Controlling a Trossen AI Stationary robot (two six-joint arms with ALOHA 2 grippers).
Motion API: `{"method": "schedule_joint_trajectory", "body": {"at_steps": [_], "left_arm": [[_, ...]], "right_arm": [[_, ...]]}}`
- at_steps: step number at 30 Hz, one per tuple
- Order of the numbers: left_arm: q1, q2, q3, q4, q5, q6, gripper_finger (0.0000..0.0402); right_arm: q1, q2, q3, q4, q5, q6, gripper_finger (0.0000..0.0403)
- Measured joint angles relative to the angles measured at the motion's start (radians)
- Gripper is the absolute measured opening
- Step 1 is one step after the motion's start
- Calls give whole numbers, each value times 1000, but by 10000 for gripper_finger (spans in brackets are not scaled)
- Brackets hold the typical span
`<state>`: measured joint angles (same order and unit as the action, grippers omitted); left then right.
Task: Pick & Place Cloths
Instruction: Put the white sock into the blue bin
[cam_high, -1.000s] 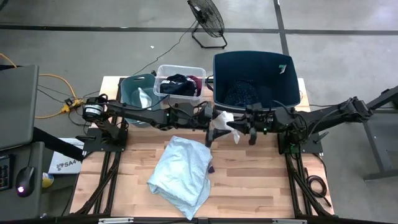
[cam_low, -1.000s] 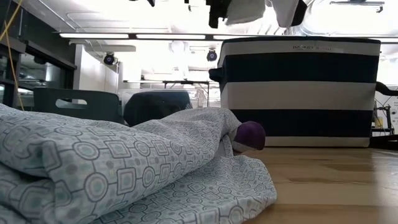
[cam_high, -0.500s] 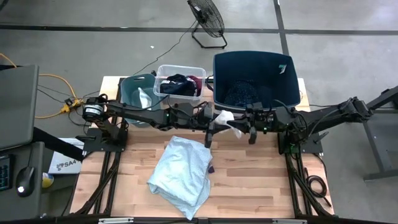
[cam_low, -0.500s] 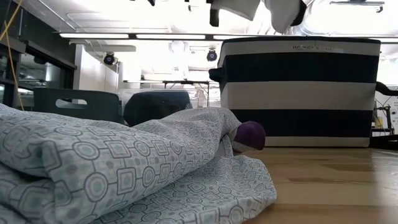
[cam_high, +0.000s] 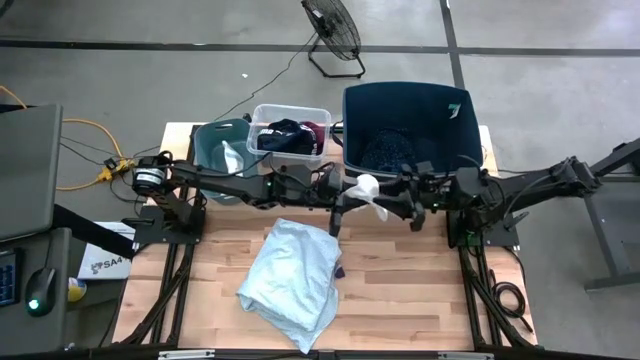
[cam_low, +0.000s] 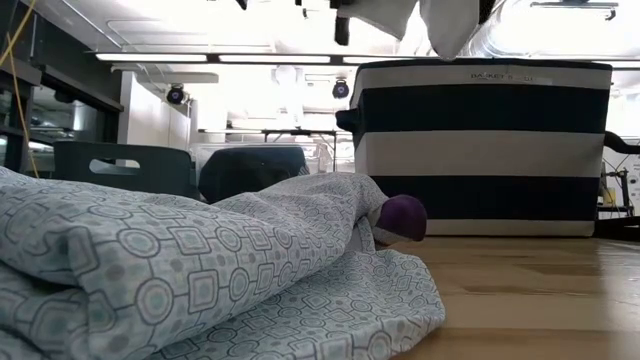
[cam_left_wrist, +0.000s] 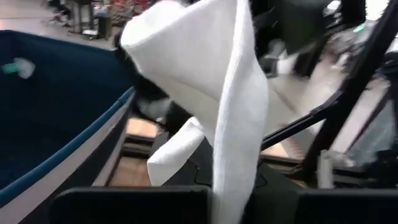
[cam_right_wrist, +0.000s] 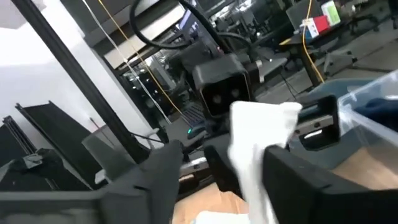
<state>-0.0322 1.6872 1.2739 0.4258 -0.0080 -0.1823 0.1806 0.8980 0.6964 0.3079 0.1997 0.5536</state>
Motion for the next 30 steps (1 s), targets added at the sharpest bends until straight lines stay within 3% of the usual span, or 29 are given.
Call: {"method": "schedule_joint_trajectory", "body": {"at_steps": [4,8,14,20,23,30], "left_arm": [[0,-57,0,-124,-112,47,3],[0,-148,0,-321,-269,59,2],[-1,-310,1,-636,-562,5,2],[3,-447,0,-1051,-840,-261,1],[33,-487,0,-1272,-872,-458,1],[149,-493,-1,-1696,-776,-820,1]], "right_arm": [[0,-60,0,-31,1,-48,257],[0,-114,0,-73,11,-50,289],[0,-155,1,-118,11,-50,293],[0,-160,0,-135,44,-51,290],[0,-160,0,-147,76,-52,290],[0,-160,0,-156,162,-54,290]]}}
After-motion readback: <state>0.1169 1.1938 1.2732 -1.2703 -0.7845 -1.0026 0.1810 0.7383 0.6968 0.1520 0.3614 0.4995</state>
